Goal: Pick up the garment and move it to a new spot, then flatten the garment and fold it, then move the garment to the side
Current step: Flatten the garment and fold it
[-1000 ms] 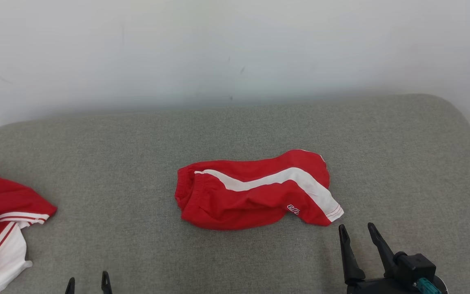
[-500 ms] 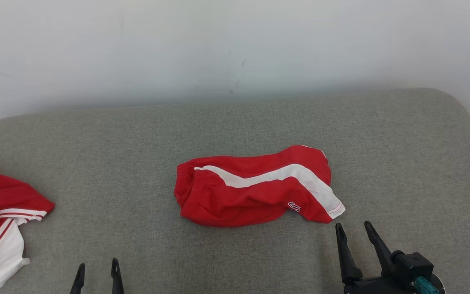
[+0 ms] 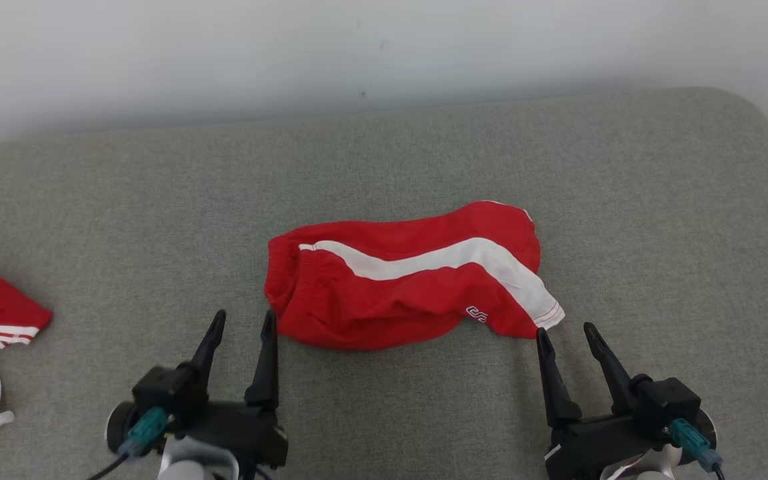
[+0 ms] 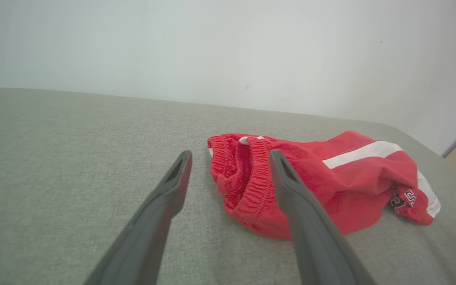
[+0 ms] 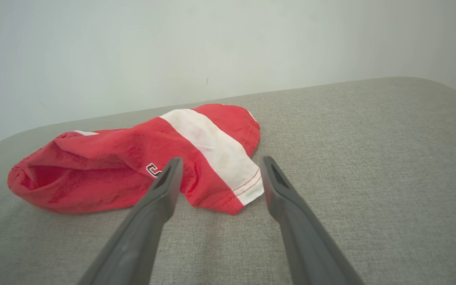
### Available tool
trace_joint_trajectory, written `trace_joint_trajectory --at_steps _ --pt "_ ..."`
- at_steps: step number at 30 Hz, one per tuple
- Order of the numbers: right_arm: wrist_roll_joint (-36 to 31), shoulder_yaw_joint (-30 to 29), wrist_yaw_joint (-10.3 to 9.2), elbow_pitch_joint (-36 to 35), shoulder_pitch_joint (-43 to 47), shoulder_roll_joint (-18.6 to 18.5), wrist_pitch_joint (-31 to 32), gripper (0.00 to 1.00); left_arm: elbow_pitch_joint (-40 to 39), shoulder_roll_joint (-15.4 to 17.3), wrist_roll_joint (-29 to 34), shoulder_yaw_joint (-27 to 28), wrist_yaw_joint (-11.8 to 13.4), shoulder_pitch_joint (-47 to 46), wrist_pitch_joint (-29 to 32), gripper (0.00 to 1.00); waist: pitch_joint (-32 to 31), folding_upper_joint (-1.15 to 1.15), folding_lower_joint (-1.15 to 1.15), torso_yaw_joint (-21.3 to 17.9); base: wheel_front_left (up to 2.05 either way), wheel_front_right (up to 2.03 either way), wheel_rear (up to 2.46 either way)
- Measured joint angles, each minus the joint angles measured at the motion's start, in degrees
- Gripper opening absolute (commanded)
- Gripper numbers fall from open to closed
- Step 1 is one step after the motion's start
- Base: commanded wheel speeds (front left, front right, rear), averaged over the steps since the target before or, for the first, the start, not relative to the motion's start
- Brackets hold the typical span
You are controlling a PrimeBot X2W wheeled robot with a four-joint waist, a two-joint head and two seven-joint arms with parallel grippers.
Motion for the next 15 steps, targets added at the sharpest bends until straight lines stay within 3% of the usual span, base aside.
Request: trace_joint_trajectory --at_steps 8,15 --pt "0.5 1.1 0.0 0.3 -1.9 -0.5 0.0 1.0 11.0 0.0 -4.5 -7.9 -1.2 -12.4 0.0 1.0 3.5 0.0 0.0 -2.0 0.0 0.0 0.0" --pt "0.8 1.3 0.0 0.3 -2.8 -0.6 0.0 1.0 21.0 0.4 -8.1 -11.6 -1.3 -20.0 0.0 1.0 5.5 0.0 0.0 -3.8 0.0 0.0 0.0"
